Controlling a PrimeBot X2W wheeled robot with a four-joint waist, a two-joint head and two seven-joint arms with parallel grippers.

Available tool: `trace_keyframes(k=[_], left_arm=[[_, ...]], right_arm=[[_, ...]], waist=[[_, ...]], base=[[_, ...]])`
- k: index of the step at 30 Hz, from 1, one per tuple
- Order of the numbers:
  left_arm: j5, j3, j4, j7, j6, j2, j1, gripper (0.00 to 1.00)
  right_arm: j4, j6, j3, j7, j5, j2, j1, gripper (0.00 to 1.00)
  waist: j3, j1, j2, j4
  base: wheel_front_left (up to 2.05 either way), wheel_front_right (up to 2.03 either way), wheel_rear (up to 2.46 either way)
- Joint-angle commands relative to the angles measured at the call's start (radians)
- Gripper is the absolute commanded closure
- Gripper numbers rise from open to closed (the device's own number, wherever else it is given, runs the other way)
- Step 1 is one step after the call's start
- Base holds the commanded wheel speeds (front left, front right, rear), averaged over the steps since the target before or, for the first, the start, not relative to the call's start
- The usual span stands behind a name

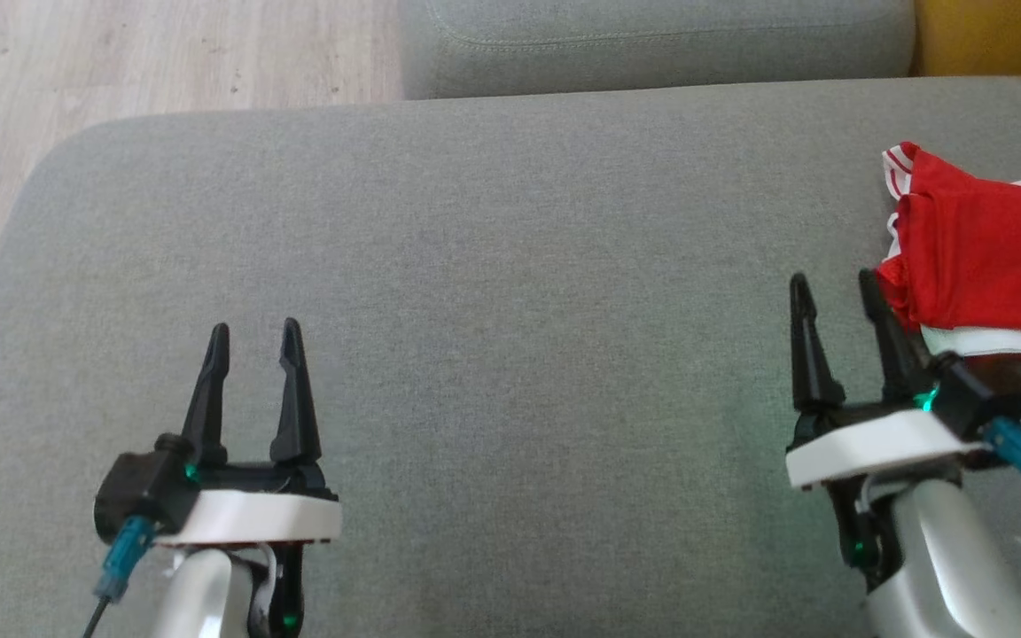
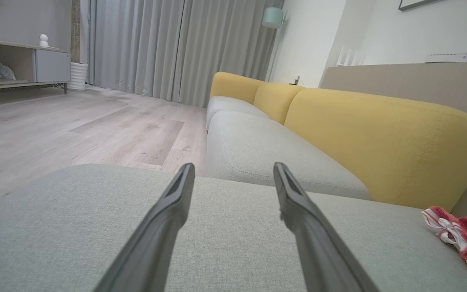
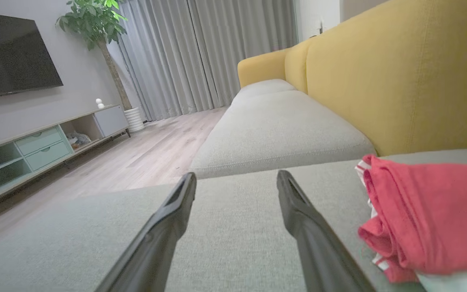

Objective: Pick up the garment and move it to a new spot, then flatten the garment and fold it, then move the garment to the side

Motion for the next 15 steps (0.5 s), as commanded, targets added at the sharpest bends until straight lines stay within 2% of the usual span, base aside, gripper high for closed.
trace_keyframes(k=[1,8,15], left_arm=[[-0.009,0.038,-0.029,-0.005,0.009,0.006,-0.021,0.0],[-0.039,0.052,-0.027,-0.005,0.029,0.006,-0.016,0.0],[-0.072,0.051,-0.037,-0.005,0.02,0.006,-0.008,0.0]], right_arm=[[-0.028,-0.001,0.027,-0.014,0.007,0.004,-0.025,0.0],[-0.005,-0.001,0.046,-0.029,0.015,0.005,-0.013,0.0],[-0.016,-0.001,0.056,-0.031,0.019,0.005,-0.017,0.0]], waist=[[0.0,0.0002,0.0,0.001],[-0.001,0.0002,0.0,0.006],[-0.004,0.0002,0.0,0.005]], base=[[0.0,0.0,0.0],[0.0,0.0,0.0],[0.0,0.0,0.0]])
